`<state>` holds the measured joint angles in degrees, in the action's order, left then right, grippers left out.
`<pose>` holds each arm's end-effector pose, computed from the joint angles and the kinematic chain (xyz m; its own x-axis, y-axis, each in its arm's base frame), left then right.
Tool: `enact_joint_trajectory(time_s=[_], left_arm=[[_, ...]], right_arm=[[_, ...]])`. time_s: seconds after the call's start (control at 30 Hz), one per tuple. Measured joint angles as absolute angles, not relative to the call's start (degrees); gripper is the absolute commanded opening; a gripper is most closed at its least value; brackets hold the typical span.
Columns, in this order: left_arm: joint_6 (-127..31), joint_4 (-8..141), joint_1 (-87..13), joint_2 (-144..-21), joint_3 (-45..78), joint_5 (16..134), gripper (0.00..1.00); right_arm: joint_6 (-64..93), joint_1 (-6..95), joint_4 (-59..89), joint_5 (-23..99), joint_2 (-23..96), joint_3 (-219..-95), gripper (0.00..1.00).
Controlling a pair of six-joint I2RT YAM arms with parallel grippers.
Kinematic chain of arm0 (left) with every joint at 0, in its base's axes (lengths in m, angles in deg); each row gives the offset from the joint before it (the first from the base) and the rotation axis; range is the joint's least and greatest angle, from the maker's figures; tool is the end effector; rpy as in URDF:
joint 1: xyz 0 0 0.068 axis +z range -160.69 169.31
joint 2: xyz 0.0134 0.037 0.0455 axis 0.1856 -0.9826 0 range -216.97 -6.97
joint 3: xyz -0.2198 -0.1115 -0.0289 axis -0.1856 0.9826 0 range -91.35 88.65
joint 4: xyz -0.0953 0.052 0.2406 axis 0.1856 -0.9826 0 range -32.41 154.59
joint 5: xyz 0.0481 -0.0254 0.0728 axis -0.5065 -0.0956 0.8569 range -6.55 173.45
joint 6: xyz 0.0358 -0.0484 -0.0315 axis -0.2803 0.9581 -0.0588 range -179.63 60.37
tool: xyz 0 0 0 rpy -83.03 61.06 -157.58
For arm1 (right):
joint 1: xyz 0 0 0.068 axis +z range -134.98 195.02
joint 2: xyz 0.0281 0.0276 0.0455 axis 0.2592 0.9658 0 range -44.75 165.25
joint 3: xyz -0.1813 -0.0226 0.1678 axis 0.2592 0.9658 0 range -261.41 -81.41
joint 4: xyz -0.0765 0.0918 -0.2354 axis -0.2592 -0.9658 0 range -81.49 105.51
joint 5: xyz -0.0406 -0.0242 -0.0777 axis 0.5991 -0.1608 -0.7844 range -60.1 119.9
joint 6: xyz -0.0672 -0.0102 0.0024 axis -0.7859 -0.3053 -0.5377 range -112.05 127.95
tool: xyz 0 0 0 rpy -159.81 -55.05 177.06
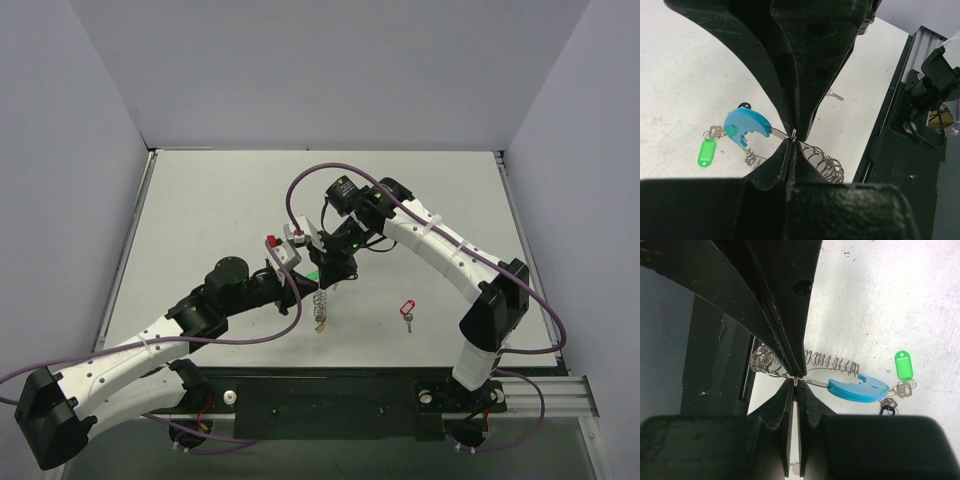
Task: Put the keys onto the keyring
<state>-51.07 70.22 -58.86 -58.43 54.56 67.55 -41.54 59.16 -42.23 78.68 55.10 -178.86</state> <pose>0.1553 -0.1959 0.2576 -0.2675 0.0842 -0.9599 0.8653 0.4593 -0.2008 0.2337 0.2841 0.3025 0.1491 -0.5536 -0.8193 -0.9459 -0.3214 0.0450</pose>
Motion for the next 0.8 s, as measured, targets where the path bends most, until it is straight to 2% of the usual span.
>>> enact_joint_trajectory(time_s=[0.13,0.3,0.57,0.8], left_arm=[[-49.3,74.4,-58.6,-56.4,58.3,67.5,0.28],[-44.0,86.5,-57.6,-50.0,68.5,68.3,0.44],[-38.2,98.8,-57.0,-44.6,76.3,73.2,0.48],[-37.8,109.1,-57.0,-45.0,79.7,70.1,0.46]], right_arm=[[-41.6,59.8,-42.2,78.4,55.2,-178.5,0.0],[-42.1,60.1,-42.3,80.8,55.2,-177.6,0.0],[-46.7,60.1,-44.5,84.4,55.2,-176.3,0.0],[-50.3,60.1,-45.7,85.9,55.2,-176.3,0.0]])
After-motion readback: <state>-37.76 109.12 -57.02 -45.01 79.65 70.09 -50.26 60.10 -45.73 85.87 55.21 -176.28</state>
